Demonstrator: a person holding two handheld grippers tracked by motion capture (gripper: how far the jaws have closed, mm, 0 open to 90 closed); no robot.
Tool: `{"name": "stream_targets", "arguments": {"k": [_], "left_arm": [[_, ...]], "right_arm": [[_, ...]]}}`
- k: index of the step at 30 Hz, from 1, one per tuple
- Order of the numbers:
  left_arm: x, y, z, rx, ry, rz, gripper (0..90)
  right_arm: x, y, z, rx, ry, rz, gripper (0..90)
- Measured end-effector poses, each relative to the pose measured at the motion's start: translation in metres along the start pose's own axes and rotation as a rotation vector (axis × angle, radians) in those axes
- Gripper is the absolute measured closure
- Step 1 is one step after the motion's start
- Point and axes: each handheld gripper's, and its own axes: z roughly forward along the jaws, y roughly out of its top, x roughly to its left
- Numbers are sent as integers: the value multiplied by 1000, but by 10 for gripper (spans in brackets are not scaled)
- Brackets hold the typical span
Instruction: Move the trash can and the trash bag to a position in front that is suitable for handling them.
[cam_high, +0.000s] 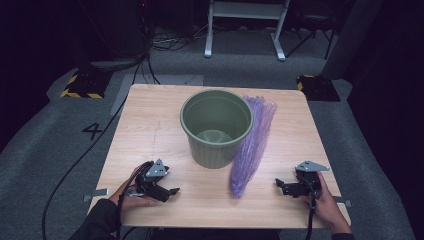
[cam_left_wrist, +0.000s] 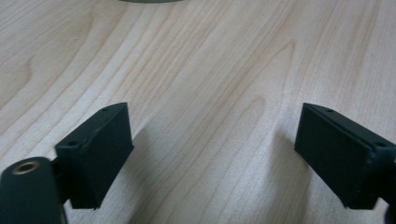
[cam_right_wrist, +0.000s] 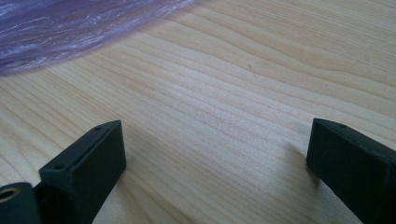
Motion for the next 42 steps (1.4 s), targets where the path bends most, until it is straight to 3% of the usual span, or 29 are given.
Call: {"name": "stream_targets", "arguments": {"k": [10, 15, 16, 20, 25, 31, 36, 42], "left_arm": [[1, 0, 0, 0, -11, 12, 96], [1, 0, 0, 1, -10, 10, 96], [1, 0, 0, 1, -11, 10, 95], [1, 1, 1, 2, -11, 10, 95], [1, 1, 1, 2, -11, 11, 95], [2, 1, 1, 2, -14, 14, 96], [2, 1, 1, 3, -13, 13, 96], [2, 1, 1, 3, -14, 14, 96]], "right_arm": [[0, -2, -2, 0, 23, -26, 48], [1, -3, -4, -14, 36, -41, 105], [1, -5, -6, -22, 36, -33, 153], [1, -5, -8, -24, 38, -34, 159], [3, -3, -8, -26, 74, -57, 195], [10, 2, -14, -46, 82, -94, 212], [11, 12, -16, -75, 109, -73, 206], [17, 21, -16, -83, 108, -107, 202]]}}
